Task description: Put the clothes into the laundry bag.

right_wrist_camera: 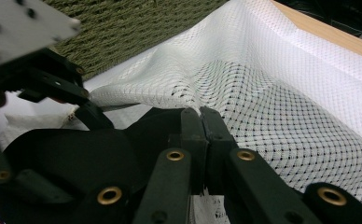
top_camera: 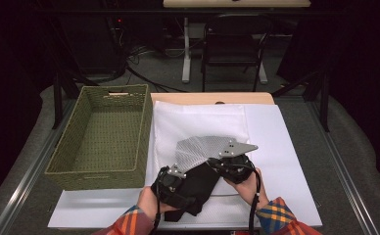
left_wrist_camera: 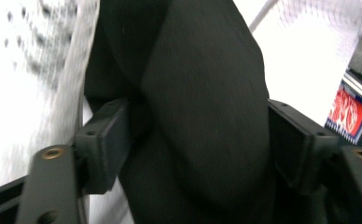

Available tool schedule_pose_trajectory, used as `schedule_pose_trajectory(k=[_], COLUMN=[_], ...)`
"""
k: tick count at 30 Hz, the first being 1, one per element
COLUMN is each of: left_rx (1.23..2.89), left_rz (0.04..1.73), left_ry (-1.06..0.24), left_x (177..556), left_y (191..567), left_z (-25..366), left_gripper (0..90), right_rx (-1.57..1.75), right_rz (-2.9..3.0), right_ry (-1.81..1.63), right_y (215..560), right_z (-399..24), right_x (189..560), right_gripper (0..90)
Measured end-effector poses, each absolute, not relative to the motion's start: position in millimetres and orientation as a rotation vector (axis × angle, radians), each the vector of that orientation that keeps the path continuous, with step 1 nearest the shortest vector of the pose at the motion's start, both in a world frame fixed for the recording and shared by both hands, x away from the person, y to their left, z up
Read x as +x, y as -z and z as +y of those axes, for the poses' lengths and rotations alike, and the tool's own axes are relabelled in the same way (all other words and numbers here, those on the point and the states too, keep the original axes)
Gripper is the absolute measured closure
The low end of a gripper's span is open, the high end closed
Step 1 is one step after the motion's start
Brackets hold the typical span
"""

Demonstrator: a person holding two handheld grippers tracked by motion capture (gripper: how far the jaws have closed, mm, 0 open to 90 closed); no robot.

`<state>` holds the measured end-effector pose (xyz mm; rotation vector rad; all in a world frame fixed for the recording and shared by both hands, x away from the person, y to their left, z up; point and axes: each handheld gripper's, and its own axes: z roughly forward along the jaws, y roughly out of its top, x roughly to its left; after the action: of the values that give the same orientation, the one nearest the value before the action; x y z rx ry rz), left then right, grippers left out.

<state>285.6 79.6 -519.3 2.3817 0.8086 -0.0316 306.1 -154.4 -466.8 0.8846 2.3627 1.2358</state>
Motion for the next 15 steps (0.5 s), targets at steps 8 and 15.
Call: schedule_pose_trajectory(k=[8, 15], left_rx=[2.440, 2.486], left_rz=[0.798, 0.808], left_ry=[0.049, -0.005], left_x=[275.7, 277.1], left_y=[525.0, 538.1], left_z=[81.6, 72.1], left_gripper=[15.3, 30.2], right_rx=[0.882, 0.885], right_rz=[2.357, 2.359], right_ry=[-1.237, -1.237], right_y=[464.9, 465.8], right_z=[-156.0, -156.2], right_x=[305.6, 306.4], right_gripper=[89.5, 89.5])
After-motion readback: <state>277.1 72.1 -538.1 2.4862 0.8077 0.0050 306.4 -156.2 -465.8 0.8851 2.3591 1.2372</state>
